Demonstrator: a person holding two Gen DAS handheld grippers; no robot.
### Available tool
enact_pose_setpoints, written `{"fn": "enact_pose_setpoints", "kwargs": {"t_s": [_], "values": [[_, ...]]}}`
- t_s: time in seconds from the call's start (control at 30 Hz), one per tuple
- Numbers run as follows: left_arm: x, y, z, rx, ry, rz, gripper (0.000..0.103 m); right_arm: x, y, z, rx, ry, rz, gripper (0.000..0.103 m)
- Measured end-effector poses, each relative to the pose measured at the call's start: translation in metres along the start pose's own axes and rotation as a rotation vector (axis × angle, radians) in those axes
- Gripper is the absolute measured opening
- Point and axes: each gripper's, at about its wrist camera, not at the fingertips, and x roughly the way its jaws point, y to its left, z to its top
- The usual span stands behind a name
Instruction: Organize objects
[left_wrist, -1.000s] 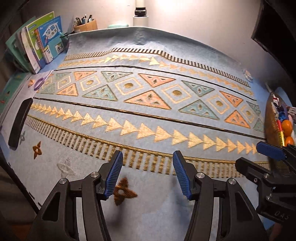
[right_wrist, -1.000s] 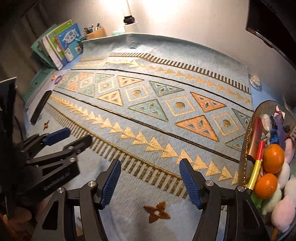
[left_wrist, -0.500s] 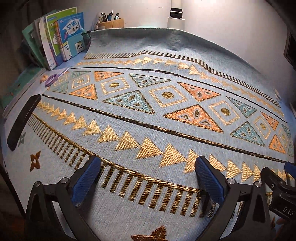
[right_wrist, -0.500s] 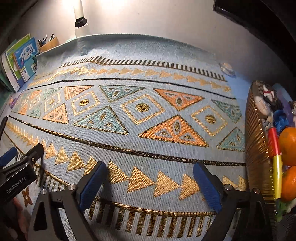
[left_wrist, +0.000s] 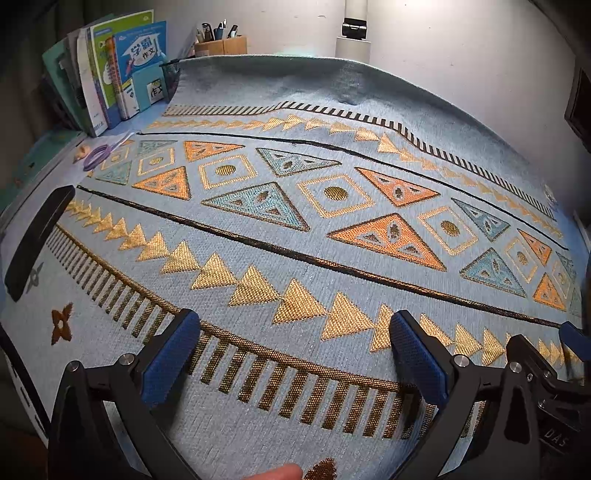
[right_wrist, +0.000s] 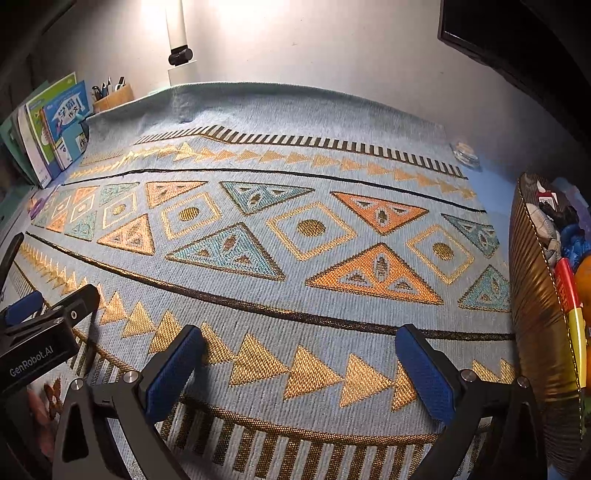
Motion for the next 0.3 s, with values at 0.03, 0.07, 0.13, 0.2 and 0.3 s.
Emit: {"fn": "enact_pose_setpoints", "kwargs": {"t_s": [0.03, 0.07, 0.13, 0.2, 0.3], "values": [[0.0001, 0.0004, 0.0002, 0.0, 0.0, 0.0, 0.103, 0.0, -0.0001, -0.0002, 0.0, 0.0, 0.0, 0.103], [0.0001, 0.0007, 0.0001, 0.0, 0.0, 0.0, 0.103, -0.0001, -0.0001, -0.0003, 0.0, 0.0, 0.0, 0.103], [0.0002, 0.0007, 0.0005, 0.0, 0.0, -0.002, 0.103, 0.0, 0.0001, -0.0003, 0.0, 0.0, 0.0, 0.103], [0.0001, 0.0006, 0.0004, 0.0, 0.0, -0.002, 0.103, 0.0, 0.0001, -0.0003, 0.0, 0.0, 0.0, 0.103], [0.0001, 0.0007, 0.0004, 0.0, 0.0, -0.002, 0.103, -0.0001, 0.0001, -0.0003, 0.0, 0.0, 0.0, 0.103]]}}
